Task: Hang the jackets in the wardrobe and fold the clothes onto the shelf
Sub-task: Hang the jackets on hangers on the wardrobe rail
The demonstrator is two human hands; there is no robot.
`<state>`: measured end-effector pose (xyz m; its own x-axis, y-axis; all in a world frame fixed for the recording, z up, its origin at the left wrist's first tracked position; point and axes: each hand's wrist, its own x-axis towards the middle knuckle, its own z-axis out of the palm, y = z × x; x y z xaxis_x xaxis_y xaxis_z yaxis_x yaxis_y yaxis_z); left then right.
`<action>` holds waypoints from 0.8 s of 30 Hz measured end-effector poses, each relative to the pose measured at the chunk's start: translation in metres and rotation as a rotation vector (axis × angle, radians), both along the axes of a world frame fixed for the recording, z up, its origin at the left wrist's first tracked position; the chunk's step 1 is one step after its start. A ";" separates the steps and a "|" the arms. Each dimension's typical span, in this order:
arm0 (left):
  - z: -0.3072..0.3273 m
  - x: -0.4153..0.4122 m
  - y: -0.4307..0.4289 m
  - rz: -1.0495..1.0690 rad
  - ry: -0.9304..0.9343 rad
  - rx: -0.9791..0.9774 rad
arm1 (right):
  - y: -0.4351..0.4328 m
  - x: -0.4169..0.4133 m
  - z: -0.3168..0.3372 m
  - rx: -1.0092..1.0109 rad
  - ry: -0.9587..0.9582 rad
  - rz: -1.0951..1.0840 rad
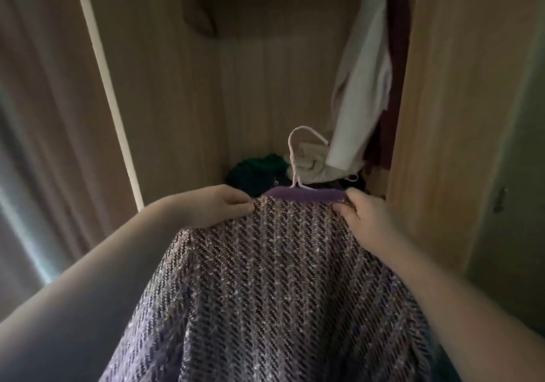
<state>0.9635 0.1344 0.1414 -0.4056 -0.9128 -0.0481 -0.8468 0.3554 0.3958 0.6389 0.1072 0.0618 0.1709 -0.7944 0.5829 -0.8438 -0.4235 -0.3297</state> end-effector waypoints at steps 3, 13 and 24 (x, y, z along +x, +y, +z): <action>0.000 -0.019 -0.035 0.071 0.014 -0.119 | -0.043 -0.017 0.023 0.133 -0.052 0.160; -0.002 -0.072 -0.151 0.324 0.175 -0.132 | -0.190 -0.028 0.044 -0.054 0.095 0.142; 0.014 -0.029 -0.288 0.483 0.057 -0.940 | -0.337 0.023 0.112 -0.465 0.257 0.054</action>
<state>0.9347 -0.1537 0.1549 0.0311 -0.6381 0.7693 -0.9689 0.1699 0.1801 0.6624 -0.2295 0.1737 0.3880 -0.4482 0.8053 -0.8455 -0.5210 0.1174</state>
